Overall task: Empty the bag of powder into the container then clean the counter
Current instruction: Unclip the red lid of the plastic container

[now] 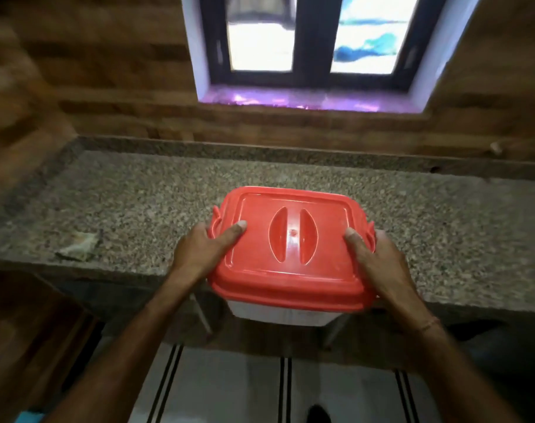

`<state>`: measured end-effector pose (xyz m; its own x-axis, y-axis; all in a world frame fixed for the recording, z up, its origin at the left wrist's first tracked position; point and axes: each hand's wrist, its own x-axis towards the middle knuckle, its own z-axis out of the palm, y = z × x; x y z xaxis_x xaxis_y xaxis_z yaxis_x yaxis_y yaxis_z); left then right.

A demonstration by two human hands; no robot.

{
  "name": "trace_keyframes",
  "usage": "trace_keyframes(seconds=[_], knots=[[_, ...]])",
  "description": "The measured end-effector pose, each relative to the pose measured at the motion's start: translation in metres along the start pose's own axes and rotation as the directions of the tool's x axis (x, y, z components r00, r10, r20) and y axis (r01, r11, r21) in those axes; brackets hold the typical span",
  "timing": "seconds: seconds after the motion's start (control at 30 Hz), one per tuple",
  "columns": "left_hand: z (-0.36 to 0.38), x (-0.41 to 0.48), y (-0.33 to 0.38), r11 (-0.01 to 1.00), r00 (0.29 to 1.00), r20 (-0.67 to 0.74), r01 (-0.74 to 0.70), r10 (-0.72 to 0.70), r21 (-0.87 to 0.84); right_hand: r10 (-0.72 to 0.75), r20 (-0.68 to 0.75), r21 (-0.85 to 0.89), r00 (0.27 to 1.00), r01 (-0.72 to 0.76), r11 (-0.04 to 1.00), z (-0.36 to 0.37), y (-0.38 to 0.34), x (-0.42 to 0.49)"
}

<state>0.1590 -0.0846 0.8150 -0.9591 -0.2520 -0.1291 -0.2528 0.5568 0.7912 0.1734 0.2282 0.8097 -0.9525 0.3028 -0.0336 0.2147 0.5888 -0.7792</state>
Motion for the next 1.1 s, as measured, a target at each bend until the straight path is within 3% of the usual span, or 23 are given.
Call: trace_keyframes(seconds=[0.3, 0.57, 0.67, 0.8, 0.87, 0.97, 1.1], knots=[[0.095, 0.132, 0.081, 1.000, 1.000, -0.016, -0.023, 0.024, 0.021, 0.046, -0.070, -0.010, 0.996, -0.047, 0.999, -0.016, 0.018, 0.168], [0.158, 0.227, 0.112, 0.993, 0.994, 0.010, 0.110, -0.109, -0.044, 0.070, -0.046, -0.082, 0.997, -0.073, 0.994, -0.012, 0.035, 0.292], [0.164, 0.250, 0.115, 0.988, 0.991, 0.047, 0.127, -0.123, -0.088, 0.057, -0.040, -0.137, 0.998, -0.062, 0.989, -0.006, 0.034, 0.313], [0.169, 0.271, 0.106, 0.982, 0.989, -0.008, 0.148, -0.150, -0.119, 0.045, -0.011, -0.153, 0.999, -0.046, 0.987, -0.002, 0.035, 0.329], [0.170, 0.276, 0.100, 0.961, 0.982, -0.004, 0.183, -0.187, -0.209, 0.055, 0.007, -0.139, 0.998, -0.054, 0.989, -0.001, 0.036, 0.333], [0.169, 0.282, 0.079, 0.866, 0.951, 0.090, 0.305, -0.294, -0.396, 0.053, 0.017, -0.123, 0.998, -0.050, 0.991, 0.003, 0.039, 0.338], [0.168, 0.290, 0.066, 0.809, 0.932, 0.226, 0.360, -0.284, -0.464, 0.087, 0.042, -0.075, 0.995, -0.083, 0.994, 0.006, 0.035, 0.340]])
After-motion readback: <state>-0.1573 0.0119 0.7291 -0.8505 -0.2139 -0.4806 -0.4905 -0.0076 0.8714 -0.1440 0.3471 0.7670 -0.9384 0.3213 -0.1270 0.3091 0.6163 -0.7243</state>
